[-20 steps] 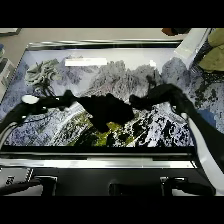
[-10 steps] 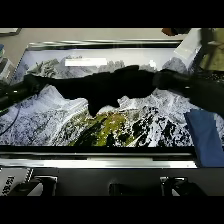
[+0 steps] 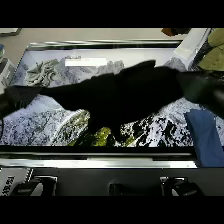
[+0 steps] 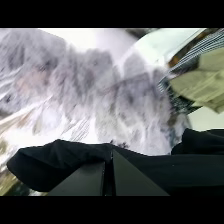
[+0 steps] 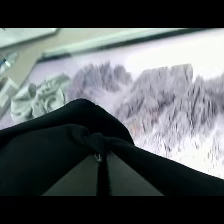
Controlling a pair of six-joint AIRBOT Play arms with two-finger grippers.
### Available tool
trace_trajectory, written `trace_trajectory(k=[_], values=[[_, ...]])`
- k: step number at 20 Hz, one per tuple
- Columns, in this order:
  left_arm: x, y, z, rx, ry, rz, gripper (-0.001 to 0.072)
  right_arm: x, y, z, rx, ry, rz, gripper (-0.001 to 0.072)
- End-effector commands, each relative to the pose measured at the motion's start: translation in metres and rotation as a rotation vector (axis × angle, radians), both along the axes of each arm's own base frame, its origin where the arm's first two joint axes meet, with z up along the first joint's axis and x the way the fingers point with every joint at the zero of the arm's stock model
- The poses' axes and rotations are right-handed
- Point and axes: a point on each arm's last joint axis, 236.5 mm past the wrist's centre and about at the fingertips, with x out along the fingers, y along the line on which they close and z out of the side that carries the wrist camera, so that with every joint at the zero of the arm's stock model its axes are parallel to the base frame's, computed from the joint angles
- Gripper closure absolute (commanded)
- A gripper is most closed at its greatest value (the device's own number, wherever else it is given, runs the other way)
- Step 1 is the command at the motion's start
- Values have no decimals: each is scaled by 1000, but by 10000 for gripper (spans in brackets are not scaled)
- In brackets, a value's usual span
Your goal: Fold the clothes and pants, and hang the long-sleeved shirts on hangers.
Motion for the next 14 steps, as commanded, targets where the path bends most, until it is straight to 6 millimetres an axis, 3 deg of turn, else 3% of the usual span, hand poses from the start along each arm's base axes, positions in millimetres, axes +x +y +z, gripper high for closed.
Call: trace_trajectory(k=[1,3,6,8,10,12,14], values=[[1,8,-51,55,186,5,693,27,15,-71,27,295,2,684],[12,0,-90,49,297,-26,692,58,43,-127,90,491,44,684],[27,-18,-170,58,482,-72,692,101,84,-218,204,739,94,684],[42,-25,-218,61,571,-61,691,134,95,-283,251,825,69,685],[58,-26,-259,69,624,-28,691,161,96,-334,299,861,-4,683],[67,-22,-290,63,669,12,691,180,93,-365,336,860,-73,684],[71,-20,-310,52,704,34,691,195,88,-378,359,832,-123,683]])
